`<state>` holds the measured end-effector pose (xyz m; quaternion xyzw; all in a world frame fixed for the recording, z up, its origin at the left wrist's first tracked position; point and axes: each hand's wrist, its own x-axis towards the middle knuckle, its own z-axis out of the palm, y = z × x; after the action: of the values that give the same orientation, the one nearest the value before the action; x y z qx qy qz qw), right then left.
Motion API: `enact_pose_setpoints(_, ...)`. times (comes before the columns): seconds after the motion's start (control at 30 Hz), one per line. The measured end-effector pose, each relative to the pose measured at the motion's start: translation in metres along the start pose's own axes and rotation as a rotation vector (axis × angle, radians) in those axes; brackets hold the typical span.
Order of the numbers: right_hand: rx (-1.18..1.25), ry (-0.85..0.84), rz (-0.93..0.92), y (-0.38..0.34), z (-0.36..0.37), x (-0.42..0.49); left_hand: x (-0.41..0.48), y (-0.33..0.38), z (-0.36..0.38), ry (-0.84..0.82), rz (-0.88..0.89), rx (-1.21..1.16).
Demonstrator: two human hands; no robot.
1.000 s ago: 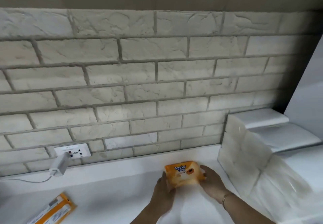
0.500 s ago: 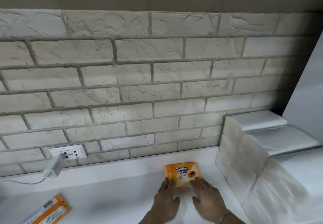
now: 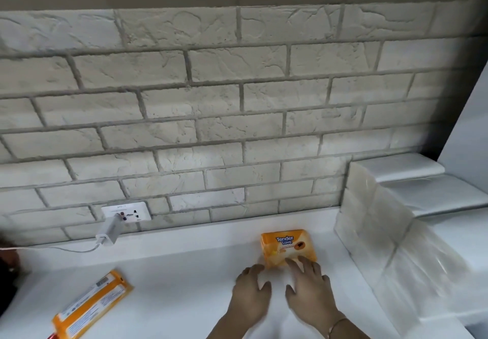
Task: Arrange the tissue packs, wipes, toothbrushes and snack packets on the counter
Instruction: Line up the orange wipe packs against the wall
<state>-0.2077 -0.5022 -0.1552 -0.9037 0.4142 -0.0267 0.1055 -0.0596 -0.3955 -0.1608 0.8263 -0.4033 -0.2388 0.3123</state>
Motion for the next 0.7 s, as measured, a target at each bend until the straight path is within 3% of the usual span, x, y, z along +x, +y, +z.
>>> enact_pose_setpoints(0.17,0.163,-0.023,-0.045,-0.051,-0.008,-0.036,-0.046,-0.013,-0.039,0.043,0.072,-0.121)
enact_pose_setpoints(0.4,0.266,-0.077,-0.184,-0.13,0.012,-0.083,-0.119,-0.062,-0.097,0.189,-0.03,-0.273)
enact_pose_setpoints(0.7,0.379,-0.183,-0.293,-0.218,0.045,-0.149,-0.21,-0.151,-0.158,0.36,-0.163,-0.232)
